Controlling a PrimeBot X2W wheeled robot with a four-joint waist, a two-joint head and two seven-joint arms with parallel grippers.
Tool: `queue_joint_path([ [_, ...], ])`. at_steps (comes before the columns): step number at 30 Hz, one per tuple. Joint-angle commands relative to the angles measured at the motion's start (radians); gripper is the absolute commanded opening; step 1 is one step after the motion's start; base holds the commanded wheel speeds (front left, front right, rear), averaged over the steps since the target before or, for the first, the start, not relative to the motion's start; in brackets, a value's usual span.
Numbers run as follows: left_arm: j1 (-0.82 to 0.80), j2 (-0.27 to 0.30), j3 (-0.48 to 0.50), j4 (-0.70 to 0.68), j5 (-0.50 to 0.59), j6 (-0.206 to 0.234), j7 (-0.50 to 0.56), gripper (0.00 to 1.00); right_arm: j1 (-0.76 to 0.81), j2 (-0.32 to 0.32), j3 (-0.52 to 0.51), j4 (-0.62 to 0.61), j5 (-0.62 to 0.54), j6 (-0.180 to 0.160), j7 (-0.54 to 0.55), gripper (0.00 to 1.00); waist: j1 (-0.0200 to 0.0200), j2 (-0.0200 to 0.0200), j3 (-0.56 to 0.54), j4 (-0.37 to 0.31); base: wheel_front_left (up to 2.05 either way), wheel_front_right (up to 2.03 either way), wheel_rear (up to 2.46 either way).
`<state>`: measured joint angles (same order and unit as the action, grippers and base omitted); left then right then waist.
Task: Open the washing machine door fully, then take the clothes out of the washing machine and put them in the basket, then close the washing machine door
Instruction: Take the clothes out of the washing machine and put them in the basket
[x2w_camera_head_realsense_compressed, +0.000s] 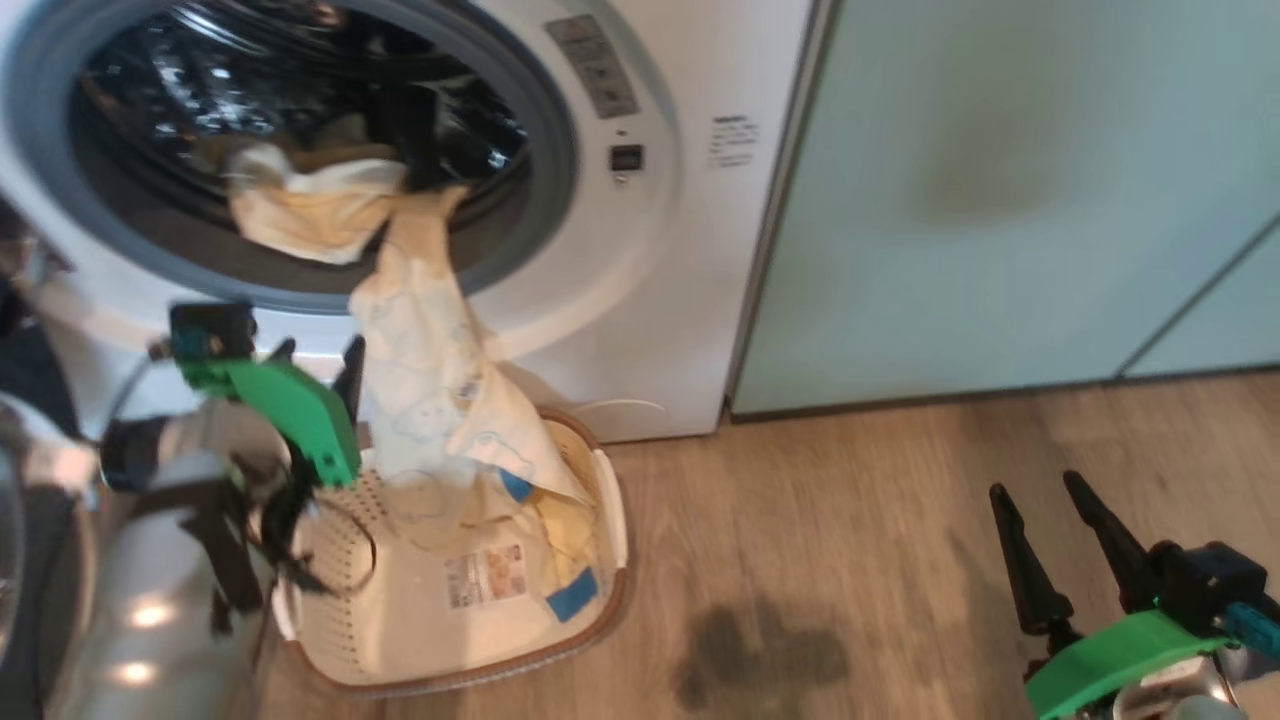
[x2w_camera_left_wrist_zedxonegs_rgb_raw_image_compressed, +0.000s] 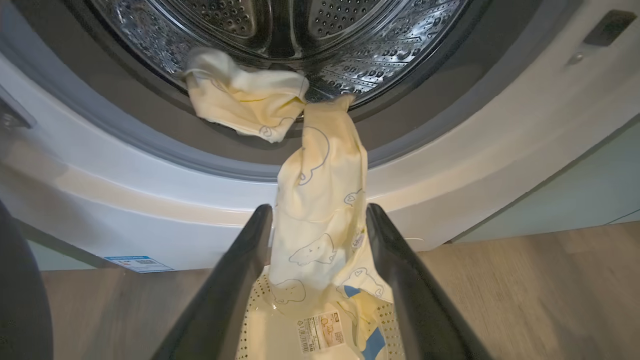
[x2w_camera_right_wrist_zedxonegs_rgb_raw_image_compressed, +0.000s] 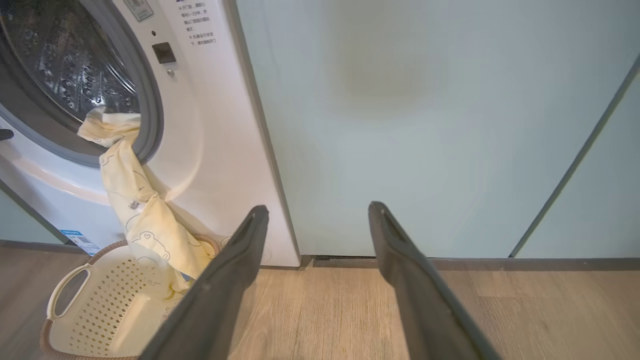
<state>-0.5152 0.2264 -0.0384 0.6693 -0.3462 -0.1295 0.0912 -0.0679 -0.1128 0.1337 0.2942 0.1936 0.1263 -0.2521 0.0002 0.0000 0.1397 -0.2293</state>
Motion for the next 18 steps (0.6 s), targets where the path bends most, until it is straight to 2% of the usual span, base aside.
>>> queue_joint_path([
  [1, -0.081, 0.051, 0.028, -0.008, -0.023, -0.001, 0.023, 1.0, -0.034, -0.001, 0.02, -0.03, 0.006, 0.004, -0.01, 1.0, -0.0002, 0.0, 0.032, -0.035, 0.0, 0.0, 0.0],
  [9, -0.251, 0.081, 0.033, 0.13, -0.07, 0.006, 0.162, 1.0, -0.057, 0.015, 0.037, -0.028, 0.011, 0.004, -0.01, 1.0, -0.0002, 0.0, 0.1, -0.107, 0.0, 0.0, 0.0],
  [18, -0.446, 0.149, 0.037, 0.276, -0.061, 0.065, 0.249, 1.0, -0.102, 0.035, 0.046, -0.032, 0.018, 0.004, -0.01, 1.0, -0.0002, 0.0, 0.197, -0.187, 0.0, 0.0, 0.0],
])
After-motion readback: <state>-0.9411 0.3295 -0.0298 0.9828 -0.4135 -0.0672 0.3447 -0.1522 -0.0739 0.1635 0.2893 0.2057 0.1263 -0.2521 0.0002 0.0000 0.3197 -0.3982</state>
